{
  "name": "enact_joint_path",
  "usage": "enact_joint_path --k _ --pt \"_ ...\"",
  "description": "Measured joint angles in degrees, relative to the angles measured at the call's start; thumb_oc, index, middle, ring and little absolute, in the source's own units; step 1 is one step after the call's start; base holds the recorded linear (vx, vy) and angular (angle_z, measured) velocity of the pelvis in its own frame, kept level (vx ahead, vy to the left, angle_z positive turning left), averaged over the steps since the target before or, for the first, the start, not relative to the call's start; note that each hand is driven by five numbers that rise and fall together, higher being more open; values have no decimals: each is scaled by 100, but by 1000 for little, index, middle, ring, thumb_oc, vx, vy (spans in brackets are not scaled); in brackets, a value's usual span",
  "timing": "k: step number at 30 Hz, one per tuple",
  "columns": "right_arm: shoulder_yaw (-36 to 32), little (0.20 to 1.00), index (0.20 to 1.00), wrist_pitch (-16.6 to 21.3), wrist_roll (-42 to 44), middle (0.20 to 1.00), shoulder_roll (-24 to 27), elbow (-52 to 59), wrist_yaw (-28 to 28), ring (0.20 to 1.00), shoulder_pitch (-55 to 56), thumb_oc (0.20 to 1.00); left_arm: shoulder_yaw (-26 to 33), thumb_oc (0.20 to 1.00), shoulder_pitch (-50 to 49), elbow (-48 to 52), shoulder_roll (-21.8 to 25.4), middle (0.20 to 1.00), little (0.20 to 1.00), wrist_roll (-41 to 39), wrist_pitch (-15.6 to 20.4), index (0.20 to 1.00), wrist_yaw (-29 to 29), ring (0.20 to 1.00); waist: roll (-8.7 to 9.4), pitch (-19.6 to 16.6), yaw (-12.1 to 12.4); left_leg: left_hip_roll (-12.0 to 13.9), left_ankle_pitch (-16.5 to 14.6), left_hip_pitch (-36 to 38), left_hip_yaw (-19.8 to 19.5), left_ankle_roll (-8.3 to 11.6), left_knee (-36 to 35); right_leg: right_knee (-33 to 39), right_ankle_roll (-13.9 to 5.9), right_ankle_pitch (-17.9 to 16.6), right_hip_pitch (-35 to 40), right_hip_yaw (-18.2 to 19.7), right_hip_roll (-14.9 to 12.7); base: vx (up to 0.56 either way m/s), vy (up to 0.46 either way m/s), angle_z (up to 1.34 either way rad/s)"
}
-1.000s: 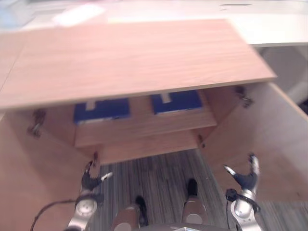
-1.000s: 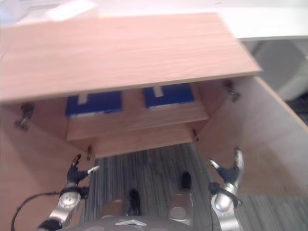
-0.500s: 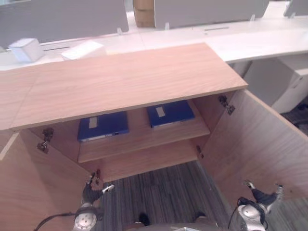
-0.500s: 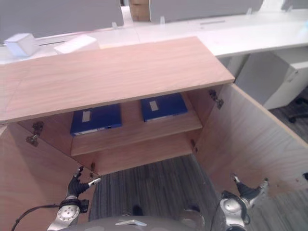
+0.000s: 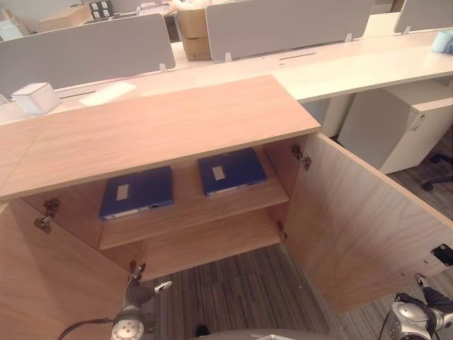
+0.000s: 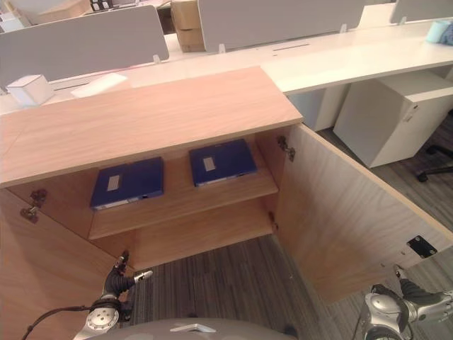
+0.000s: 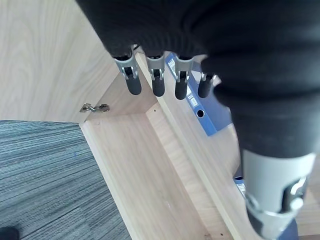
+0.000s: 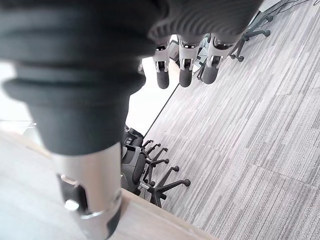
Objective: Put the empty folder in the office cabinet
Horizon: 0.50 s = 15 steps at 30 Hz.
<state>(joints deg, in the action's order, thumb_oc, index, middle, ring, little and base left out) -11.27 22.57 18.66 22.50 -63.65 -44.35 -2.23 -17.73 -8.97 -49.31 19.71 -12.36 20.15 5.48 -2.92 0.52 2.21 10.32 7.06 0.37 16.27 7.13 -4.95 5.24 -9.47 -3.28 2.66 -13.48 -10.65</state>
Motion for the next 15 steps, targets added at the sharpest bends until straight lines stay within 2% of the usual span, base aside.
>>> enact_joint_path --k 2,3,5,7,9,11,15 --pt "59 1000 1000 -29 84 1000 7 67 6 1000 -59 1000 -8 1000 -46 -16 -2 1000 1000 -40 -9 1000 -4 1000 30 32 -39 -4 13 -10 17 -19 0 1 3 -8 -32 21 -2 -35 -24 -5" --pt "156 1000 1000 -41 120 1000 17 172 67 1000 -26 1000 2 1000 -56 -19 -5 1000 1000 -85 -15 1000 -9 1000 -12 35 -47 -8 19 -3 40 -27 2 0 7 -14 -43 32 -1 -44 -25 -4" --pt "417 1000 1000 -124 250 1000 34 924 465 1000 353 1000 104 1000 -96 -25 -14 1000 1000 -86 -17 1000 -21 1000 -2 61 -163 -5 23 -6 65 -29 0 0 8 -14 -54 36 9 -66 -41 -5" --pt "884 1000 1000 -165 281 1000 234 1970 1229 1000 908 1000 428 1000 -166 -22 -23 1000 1000 -80 -25 1000 -103 1000 7 87 -267 9 37 10 82 -10 3 1 9 -14 -45 50 21 -51 -39 -9" --pt "1052 1000 1000 -266 427 1000 540 2489 2093 1000 1167 1000 725 1000 -185 -31 8 1000 1000 -76 -76 1000 -199 1000 28 84 -371 32 58 41 100 18 51 -32 27 -93 -44 71 52 -61 -51 -9" --pt "1495 1000 1000 -271 721 1000 1117 3795 2860 1000 1771 1000 1118 1000 -229 -22 12 1000 1000 -76 -125 1000 -290 1000 37 96 -406 63 68 72 134 29 51 -36 34 -99 -26 97 85 -29 -25 -9" --pt "1677 1000 1000 -270 791 1000 1218 3887 3856 1000 1953 1000 1112 1000 -248 -44 25 1000 1000 -72 -136 1000 -489 1000 204 121 -488 96 51 136 152 44 13 -17 45 -64 38 100 114 -4 -3 -1"
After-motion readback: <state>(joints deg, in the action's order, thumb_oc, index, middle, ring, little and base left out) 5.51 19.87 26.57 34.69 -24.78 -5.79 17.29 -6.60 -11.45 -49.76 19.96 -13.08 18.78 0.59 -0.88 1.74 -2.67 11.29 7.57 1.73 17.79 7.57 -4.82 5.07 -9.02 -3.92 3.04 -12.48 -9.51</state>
